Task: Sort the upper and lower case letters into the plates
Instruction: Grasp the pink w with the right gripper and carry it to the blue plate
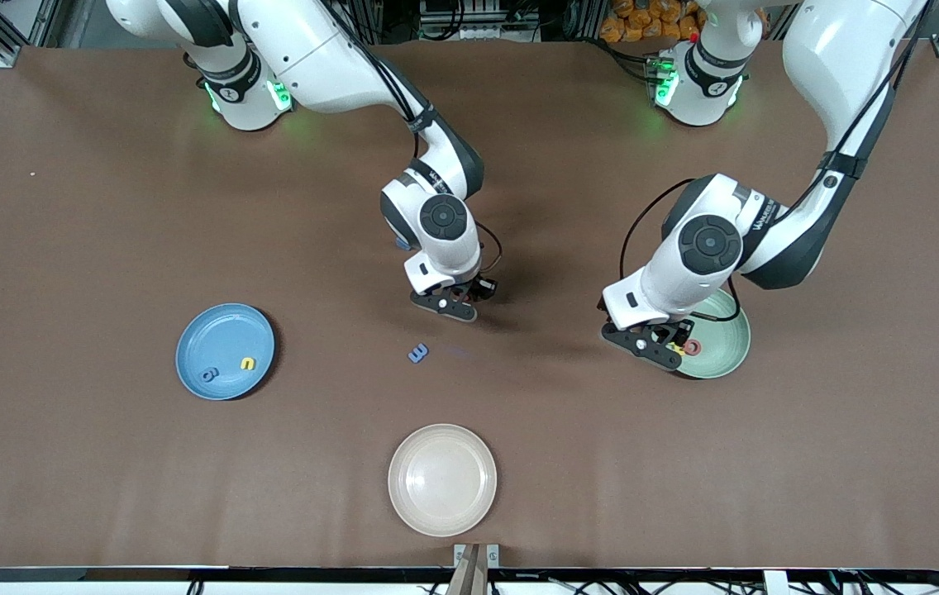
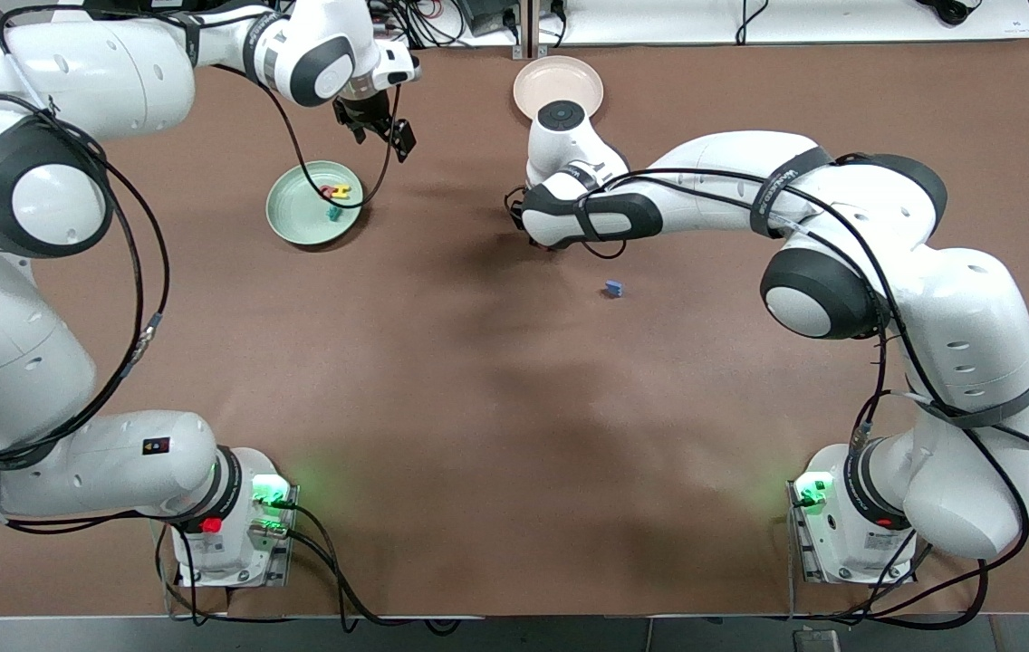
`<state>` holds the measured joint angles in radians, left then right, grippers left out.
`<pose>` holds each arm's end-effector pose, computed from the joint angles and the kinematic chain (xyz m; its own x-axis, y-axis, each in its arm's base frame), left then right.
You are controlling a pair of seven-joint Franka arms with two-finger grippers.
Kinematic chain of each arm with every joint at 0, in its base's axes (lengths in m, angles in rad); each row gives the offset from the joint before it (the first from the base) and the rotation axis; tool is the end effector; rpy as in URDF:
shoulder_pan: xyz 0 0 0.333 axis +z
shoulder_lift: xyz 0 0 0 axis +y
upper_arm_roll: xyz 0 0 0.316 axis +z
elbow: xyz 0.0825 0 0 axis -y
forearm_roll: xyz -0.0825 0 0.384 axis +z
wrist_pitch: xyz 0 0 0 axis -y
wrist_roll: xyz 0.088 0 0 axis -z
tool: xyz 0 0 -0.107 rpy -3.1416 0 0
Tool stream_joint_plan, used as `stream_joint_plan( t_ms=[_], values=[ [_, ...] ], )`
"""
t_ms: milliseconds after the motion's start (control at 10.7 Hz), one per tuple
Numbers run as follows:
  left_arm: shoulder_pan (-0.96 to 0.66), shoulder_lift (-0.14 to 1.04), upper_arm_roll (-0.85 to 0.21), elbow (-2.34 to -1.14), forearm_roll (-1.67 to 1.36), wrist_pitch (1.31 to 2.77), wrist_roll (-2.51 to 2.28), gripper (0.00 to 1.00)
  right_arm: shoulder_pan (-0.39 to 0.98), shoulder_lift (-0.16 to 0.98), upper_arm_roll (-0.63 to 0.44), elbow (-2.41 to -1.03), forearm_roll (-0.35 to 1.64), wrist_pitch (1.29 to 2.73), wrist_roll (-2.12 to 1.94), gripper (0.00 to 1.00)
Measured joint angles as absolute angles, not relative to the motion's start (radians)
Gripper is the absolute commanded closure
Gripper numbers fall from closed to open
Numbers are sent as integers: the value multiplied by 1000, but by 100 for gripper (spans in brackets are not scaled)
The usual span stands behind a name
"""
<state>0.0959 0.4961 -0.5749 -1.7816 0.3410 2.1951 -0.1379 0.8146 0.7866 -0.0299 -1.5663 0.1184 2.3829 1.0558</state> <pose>0.5973 -0.2599 0.3154 0.8848 -0.4658 0.0141 -0.4657 -0.8849 -0.0139 0.4951 0.5002 0.1816 0.9401 -0.3385 -0.0406 -0.3403 -0.9387 -0.0557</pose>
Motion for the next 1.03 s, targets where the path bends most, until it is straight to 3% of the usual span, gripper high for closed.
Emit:
stream_joint_plan(
  t_ms=[373, 747, 1027],
  values=[
    [95, 496, -614, -1772, 324, 2195, -143, 0, 786, 783, -39, -1561, 116, 2366, 998, 100],
    [68, 497, -675, -1772, 249, 2195, -243, 0, 677, 696, -125, -1542, 116, 2114, 669, 100],
    [-52, 503, -672, -1768, 152, 2196, -461, 0, 664, 645, -268, -1547, 89, 1966, 399, 100]
  ],
)
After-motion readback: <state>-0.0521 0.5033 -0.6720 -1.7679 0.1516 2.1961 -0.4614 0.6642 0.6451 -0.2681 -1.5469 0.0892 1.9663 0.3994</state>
